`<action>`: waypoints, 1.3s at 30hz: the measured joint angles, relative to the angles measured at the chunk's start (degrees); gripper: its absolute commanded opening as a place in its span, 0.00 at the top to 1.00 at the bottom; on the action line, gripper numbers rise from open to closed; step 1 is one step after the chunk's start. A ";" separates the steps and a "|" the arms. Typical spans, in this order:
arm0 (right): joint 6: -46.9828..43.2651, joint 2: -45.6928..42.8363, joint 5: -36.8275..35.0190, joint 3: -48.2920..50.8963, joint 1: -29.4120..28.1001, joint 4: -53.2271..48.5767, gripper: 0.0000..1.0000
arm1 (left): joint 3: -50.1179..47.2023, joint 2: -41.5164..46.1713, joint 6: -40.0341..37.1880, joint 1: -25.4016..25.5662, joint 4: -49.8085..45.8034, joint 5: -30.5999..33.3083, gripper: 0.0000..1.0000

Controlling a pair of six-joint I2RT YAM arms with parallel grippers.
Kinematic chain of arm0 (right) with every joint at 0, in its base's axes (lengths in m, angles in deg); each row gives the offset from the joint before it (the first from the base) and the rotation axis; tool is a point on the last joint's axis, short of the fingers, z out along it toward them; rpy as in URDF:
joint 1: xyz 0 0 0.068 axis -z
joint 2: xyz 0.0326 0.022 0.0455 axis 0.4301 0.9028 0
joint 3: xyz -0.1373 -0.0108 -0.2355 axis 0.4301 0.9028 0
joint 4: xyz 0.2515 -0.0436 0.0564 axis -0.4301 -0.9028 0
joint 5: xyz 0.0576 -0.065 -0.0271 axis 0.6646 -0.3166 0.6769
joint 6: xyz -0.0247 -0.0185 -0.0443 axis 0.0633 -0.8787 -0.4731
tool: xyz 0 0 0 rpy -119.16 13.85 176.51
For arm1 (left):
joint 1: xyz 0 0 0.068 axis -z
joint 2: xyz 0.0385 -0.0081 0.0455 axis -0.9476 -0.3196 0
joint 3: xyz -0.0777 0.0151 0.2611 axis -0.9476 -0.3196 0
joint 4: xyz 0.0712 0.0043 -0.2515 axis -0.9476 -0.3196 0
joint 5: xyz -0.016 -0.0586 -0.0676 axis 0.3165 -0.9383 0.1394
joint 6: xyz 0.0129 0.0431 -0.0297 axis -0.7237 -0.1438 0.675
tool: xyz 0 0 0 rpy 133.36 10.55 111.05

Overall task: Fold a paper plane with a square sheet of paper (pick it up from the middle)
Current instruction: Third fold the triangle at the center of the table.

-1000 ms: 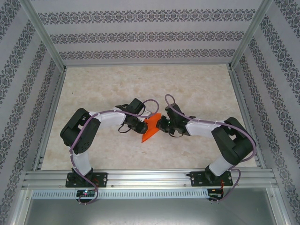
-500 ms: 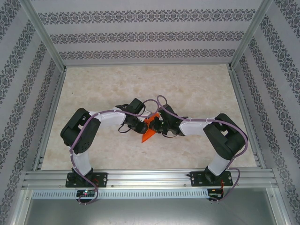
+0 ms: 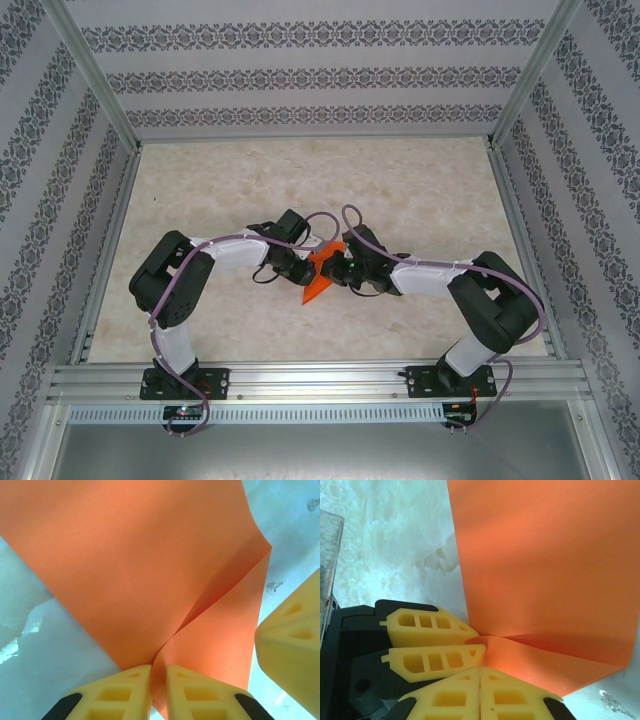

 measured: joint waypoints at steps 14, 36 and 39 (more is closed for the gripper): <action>0.46 6.14 0.57 0.00 0.00 2.43 0.93 | 0.07 -0.02 0.00 0.00 -0.04 0.00 0.77; 1.53 6.14 -0.52 0.00 -0.42 2.32 0.92 | -8.07 18.43 15.74 0.59 -0.39 -6.05 0.77; 1.53 6.14 -0.55 -0.02 -0.42 2.29 0.93 | -9.11 17.73 19.82 2.40 1.92 -8.70 0.78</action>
